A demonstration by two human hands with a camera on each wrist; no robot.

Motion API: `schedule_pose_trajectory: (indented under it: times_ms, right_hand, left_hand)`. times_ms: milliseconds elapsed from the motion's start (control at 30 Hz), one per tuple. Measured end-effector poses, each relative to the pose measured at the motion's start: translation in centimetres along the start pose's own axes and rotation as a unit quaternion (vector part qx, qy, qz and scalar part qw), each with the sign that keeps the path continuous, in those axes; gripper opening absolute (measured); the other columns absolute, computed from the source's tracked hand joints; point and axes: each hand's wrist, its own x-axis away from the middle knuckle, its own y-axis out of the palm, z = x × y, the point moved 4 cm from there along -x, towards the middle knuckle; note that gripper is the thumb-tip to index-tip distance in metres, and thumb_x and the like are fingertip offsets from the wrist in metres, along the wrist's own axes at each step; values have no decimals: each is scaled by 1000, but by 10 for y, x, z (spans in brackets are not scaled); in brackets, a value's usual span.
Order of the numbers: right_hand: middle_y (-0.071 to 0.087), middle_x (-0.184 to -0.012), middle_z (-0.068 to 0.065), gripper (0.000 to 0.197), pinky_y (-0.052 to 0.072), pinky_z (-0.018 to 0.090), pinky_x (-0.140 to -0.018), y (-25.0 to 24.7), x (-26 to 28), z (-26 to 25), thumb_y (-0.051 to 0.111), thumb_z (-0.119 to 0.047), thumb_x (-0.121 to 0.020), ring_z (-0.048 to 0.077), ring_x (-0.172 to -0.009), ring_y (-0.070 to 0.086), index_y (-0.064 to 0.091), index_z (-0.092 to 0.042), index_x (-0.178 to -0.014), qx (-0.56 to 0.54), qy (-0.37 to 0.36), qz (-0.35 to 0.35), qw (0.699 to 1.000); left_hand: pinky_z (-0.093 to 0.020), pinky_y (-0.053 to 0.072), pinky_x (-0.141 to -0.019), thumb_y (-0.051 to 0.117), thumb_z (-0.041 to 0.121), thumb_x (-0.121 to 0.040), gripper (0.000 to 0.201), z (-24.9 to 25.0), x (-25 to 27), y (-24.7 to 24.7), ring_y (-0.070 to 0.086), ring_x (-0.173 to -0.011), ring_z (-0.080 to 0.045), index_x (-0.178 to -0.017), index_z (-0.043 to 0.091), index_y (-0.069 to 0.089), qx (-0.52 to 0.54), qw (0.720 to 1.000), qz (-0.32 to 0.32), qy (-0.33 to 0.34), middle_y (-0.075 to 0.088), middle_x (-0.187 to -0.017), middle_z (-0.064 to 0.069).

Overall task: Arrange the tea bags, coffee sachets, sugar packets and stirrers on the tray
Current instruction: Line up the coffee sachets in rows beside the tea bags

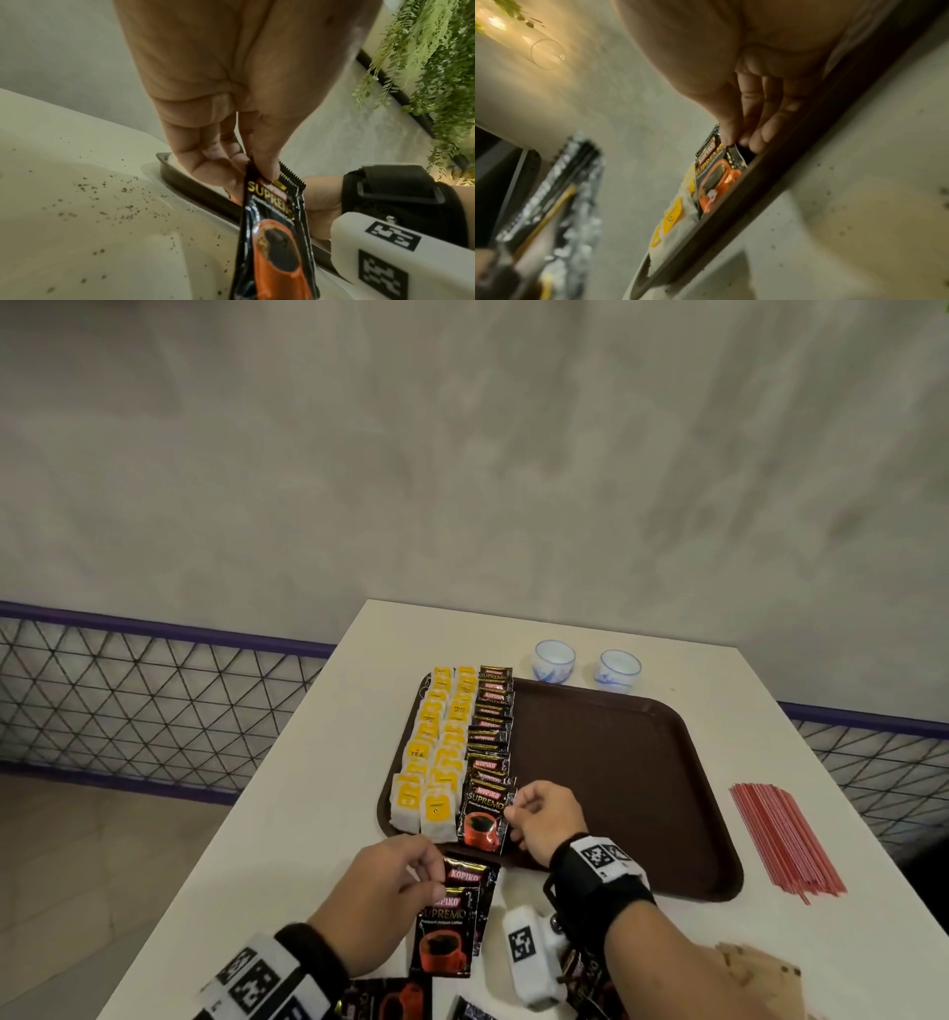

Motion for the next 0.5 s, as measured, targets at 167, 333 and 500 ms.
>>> schedule_pose_trajectory:
  times_ms: [167,333,500]
  right_hand:
    - [63,-73,-1,19,57,33,-72,1,-1,-2,71,-16,-84,18,-70,64,56,-20,-72,52,2,-2,999]
    - [60,-77,-4,17,47,23,-64,-15,14,-13,70,-25,-86,15,-71,61,55,-23,-79,39,-47,20,998]
    - [67,-79,-8,12,48,23,-62,-18,60,-13,61,-33,-92,3,-70,61,67,-24,-87,-67,-88,-161,981]
  left_hand:
    - [-12,46,-61,64,14,-85,12,2,-5,2,58,-65,3,-77,22,60,4,1000,1,4,60,-84,9]
    - [-12,46,-61,64,12,-85,12,4,-10,0,58,-65,-2,-76,20,61,25,1000,11,8,63,-80,4]
    - [-12,45,-64,66,10,-84,16,7,-17,-1,55,-68,2,-73,21,61,57,997,38,19,62,-74,6]
